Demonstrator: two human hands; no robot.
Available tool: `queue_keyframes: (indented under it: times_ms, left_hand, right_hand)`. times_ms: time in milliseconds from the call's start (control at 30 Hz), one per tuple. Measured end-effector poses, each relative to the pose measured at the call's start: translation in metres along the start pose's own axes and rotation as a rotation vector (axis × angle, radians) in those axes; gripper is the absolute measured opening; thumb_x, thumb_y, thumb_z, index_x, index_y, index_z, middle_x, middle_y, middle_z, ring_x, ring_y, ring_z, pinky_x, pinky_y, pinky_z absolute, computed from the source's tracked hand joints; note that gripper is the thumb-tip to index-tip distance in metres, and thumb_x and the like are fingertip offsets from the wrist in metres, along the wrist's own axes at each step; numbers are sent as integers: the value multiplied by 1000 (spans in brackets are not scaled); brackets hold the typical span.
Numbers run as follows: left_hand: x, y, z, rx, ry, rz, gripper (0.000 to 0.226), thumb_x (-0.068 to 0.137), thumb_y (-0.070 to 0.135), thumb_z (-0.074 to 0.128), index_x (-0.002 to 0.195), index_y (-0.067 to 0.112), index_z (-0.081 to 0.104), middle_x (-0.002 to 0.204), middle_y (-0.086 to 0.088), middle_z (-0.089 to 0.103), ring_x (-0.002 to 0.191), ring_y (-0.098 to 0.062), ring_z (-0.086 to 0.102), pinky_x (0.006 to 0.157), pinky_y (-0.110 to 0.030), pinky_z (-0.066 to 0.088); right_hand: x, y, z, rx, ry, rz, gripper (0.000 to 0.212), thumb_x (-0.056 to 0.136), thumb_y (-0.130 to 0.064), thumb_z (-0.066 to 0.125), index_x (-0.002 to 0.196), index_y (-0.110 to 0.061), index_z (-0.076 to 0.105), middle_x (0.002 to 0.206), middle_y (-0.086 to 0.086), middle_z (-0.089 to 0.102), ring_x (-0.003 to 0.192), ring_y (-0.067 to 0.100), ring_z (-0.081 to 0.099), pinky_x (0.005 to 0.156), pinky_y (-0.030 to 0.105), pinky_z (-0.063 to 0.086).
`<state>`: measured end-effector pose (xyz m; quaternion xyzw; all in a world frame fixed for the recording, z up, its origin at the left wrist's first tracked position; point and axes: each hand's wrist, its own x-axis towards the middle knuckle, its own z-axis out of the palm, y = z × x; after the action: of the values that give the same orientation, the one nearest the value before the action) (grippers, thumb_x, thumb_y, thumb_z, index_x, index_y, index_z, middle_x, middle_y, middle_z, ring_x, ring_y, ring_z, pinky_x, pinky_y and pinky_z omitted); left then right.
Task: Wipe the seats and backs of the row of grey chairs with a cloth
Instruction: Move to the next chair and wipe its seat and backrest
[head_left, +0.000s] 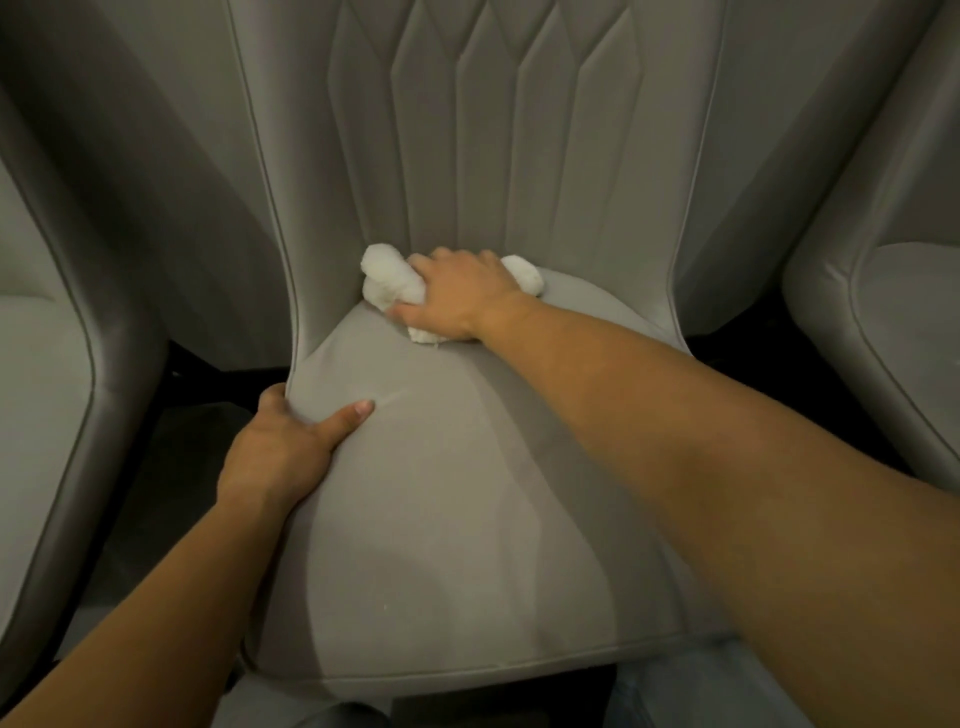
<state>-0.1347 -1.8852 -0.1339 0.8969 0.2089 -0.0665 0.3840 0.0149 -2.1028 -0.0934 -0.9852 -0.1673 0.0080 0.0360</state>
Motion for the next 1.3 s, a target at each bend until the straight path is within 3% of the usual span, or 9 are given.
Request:
queue_keyframes:
  times_ms: [167,267,433,600,800,867,1067,1200,1300]
  left_hand:
    - [1,-3,2,31,31,15,117,46,99,53,140,32,36,129,-4,58,112,-35,56,81,-46,44]
    - [3,-4,3,45,49,15,118,45,100,52,141,32,36,130,-5,58,113,-36,56,82,-47,44]
    - [1,-4,3,42,37,19,119,45,100,52,140,29,37,128,-6,59,112,-36,56,79,-46,44]
    - [4,0,1,56,0,26,112,53,92,58,138,23,37,125,-7,58,109,-34,56,74,-39,41]
    - [7,0,0,3,-30,22,109,53,90,61,137,25,38,116,1,56,96,-23,53,72,-37,40]
    - [9,-2,0,-9,-46,26,110,52,90,61,138,25,37,116,3,56,95,-21,52,72,-37,41]
    - [12,2,-4,-22,-68,21,116,48,89,66,140,24,37,127,-1,57,109,-26,56,76,-37,42]
    - [8,4,-5,53,-64,75,123,51,91,62,147,23,28,135,-3,53,117,-28,54,84,-41,46]
    - [13,8,-15,114,-132,92,116,56,89,61,145,19,33,133,-5,55,115,-28,55,81,-37,44]
  right_hand:
    - [-10,35,-12,-73,-66,288,83,76,-83,37,135,-28,57,134,8,58,126,34,51,101,57,32]
    - [-30,68,-18,-125,-95,497,86,79,-81,32,137,-23,57,138,10,54,126,35,47,98,55,32]
    - [-46,83,-15,-170,-102,585,83,83,-77,32,136,-19,58,131,10,52,120,32,47,90,51,34]
    - [-28,60,-14,74,-43,721,85,78,-77,29,141,-25,53,138,13,52,126,38,43,101,55,28]
    - [8,-49,2,155,-45,276,87,70,-83,32,136,-32,59,133,9,58,125,38,50,97,56,33]
    - [9,-72,10,181,5,255,89,70,-84,37,136,-28,58,132,6,58,124,35,49,97,54,32]
    - [-4,-57,10,168,-7,165,82,78,-80,43,141,-28,51,133,4,55,126,32,46,100,53,32]
    - [-20,-70,8,168,5,133,81,74,-82,43,135,-29,55,130,4,58,124,31,47,97,53,32]
    - [-38,-82,14,173,31,51,81,72,-86,40,130,-32,56,128,2,60,119,31,50,91,51,32]
